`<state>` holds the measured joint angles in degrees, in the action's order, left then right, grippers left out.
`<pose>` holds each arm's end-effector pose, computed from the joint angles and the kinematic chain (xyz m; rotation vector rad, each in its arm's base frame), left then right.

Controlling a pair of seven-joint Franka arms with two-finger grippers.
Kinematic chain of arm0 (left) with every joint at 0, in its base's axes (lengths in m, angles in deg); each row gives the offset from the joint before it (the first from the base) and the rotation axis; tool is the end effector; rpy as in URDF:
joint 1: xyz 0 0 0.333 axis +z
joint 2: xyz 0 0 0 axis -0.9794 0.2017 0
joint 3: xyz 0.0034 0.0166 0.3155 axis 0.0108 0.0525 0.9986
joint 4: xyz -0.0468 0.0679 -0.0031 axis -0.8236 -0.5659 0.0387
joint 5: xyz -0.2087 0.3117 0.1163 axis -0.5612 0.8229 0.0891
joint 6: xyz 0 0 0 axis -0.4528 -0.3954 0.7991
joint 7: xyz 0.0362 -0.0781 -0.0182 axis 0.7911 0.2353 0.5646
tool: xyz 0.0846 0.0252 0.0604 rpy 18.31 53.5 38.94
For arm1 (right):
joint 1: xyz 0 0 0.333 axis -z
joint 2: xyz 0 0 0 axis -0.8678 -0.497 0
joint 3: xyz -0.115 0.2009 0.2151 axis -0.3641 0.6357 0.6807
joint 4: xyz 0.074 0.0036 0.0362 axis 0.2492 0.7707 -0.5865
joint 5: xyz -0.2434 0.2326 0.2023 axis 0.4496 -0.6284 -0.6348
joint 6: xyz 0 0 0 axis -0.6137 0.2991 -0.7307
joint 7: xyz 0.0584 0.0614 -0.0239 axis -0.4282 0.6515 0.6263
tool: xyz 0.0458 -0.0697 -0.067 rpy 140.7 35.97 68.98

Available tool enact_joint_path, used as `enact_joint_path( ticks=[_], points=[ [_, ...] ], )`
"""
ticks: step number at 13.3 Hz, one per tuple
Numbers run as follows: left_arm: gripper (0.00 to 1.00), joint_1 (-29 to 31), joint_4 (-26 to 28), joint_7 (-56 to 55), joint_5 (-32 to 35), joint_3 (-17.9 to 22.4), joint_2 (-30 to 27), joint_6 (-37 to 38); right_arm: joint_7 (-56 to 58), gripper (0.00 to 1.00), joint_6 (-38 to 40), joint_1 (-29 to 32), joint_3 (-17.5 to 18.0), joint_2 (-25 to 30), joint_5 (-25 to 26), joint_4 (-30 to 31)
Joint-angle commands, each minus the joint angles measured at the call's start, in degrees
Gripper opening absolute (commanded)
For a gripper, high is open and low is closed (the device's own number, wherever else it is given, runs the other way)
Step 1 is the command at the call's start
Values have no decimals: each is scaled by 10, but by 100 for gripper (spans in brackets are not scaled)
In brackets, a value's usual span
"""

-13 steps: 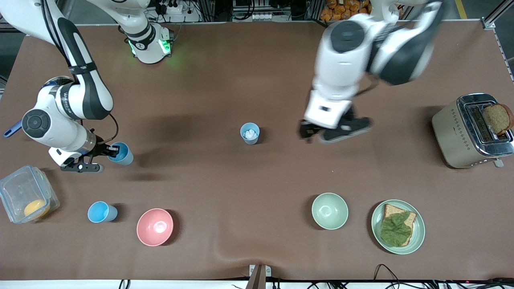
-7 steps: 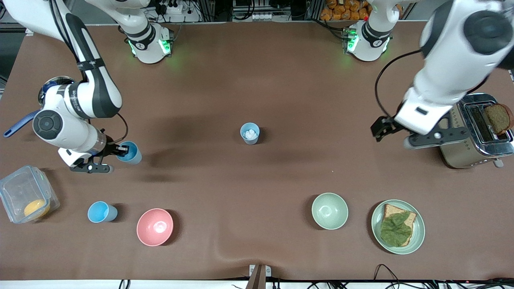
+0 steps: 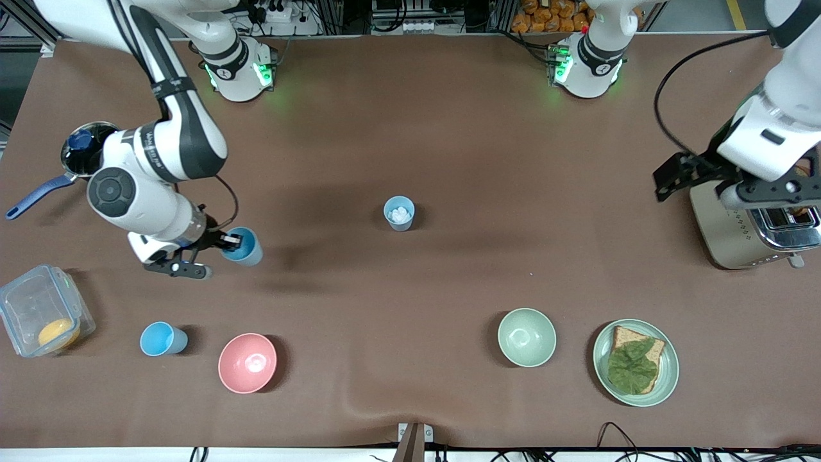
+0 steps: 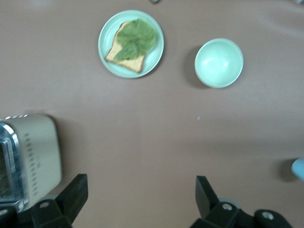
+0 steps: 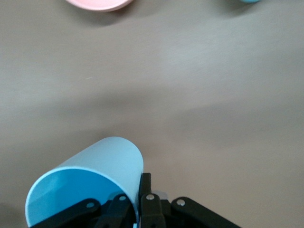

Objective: Stack blue cups with both arms
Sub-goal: 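Carry the held cup with the right gripper and lower it into the placed cup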

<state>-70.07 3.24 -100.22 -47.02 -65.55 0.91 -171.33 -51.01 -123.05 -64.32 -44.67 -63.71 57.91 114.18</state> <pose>0.5723 -0.0974 0.6250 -3.1031 -0.0137 -0.0974 0.5968 0.1307 0.3472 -3.0808 0.2988 0.1309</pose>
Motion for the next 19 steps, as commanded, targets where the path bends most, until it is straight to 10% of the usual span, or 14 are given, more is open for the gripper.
enact_joint_path(
  ticks=[1,10,19],
  points=[
    [100,-64,3,53,-17,90,-19,35,-75,0,12,-42,-3,2,-19,-15],
    [100,-180,10,60,-27,208,-35,37,-357,0,-1,-250,-3,-79,-19,-109],
    [100,-211,10,46,-27,228,-36,60,-436,0,-12,-316,-3,-112,-36,-117]
  ],
)
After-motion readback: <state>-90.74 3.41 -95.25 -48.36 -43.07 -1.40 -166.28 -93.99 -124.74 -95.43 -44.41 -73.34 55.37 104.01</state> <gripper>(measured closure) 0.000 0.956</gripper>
